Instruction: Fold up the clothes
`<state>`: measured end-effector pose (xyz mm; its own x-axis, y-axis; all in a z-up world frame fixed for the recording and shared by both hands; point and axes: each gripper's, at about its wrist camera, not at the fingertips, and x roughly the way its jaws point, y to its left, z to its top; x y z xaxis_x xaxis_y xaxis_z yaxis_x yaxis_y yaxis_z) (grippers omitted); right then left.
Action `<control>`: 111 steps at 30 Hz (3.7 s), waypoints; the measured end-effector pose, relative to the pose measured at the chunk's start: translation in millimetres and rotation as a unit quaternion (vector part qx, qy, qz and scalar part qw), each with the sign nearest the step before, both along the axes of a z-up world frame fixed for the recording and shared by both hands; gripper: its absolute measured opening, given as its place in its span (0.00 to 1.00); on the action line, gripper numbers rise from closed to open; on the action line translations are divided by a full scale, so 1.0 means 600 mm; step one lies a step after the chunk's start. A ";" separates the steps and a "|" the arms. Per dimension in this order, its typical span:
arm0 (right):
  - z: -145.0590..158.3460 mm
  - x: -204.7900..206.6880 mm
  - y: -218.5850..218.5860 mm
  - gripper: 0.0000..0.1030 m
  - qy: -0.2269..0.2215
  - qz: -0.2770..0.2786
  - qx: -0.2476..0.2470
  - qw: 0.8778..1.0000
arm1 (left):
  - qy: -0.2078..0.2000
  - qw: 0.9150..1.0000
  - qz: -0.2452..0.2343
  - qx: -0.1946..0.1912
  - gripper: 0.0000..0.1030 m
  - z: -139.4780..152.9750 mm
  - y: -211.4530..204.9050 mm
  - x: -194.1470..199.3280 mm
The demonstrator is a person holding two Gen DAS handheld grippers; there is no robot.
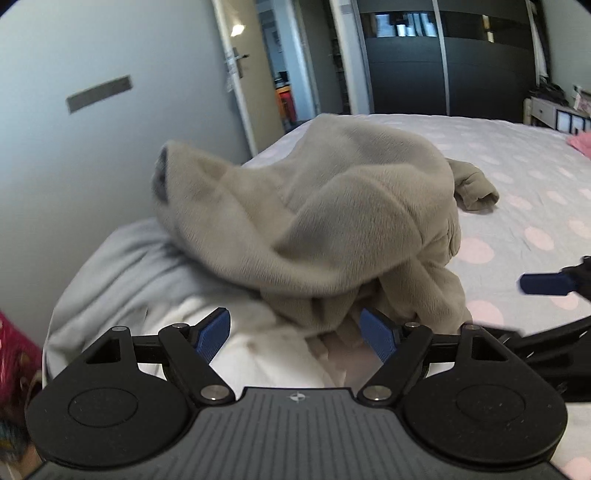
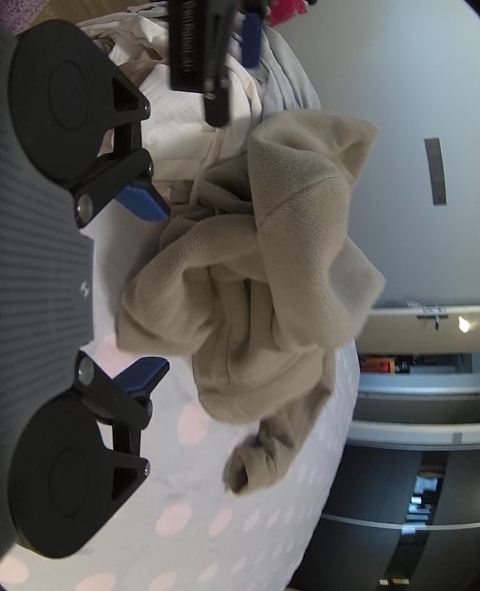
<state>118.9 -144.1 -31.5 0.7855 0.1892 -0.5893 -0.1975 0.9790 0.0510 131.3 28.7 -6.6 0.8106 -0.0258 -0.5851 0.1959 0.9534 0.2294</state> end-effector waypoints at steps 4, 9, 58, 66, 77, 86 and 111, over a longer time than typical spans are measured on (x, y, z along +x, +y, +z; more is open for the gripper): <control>-0.029 0.039 0.013 0.73 0.002 0.023 -0.009 1.000 | -0.021 1.000 -0.018 0.015 0.76 -0.007 -0.015 0.023; -0.051 0.083 0.022 0.57 0.004 0.046 -0.014 0.999 | -0.037 0.998 -0.043 0.011 0.76 -0.023 -0.039 0.039; 0.453 -0.492 -0.416 0.07 -0.307 -0.362 -0.133 0.870 | -0.135 0.904 -0.341 -0.221 0.05 0.400 -0.306 -0.229; 0.422 -0.607 -0.550 0.07 -0.244 -0.477 -0.132 0.834 | -0.112 0.908 -0.340 -0.218 0.05 0.376 -0.341 -0.215; 0.185 -0.580 -0.645 0.08 -0.056 -0.505 -0.089 0.857 | -0.004 0.949 -0.282 -0.138 0.05 0.177 -0.292 -0.152; 0.110 -0.581 -0.568 0.50 -0.015 -0.439 -0.088 0.894 | 0.043 0.970 -0.227 -0.075 0.05 0.088 -0.223 -0.154; -0.069 -0.494 -0.280 0.49 0.104 -0.069 -0.083 0.989 | 0.150 0.927 -0.327 -0.103 0.47 -0.002 -0.244 -0.316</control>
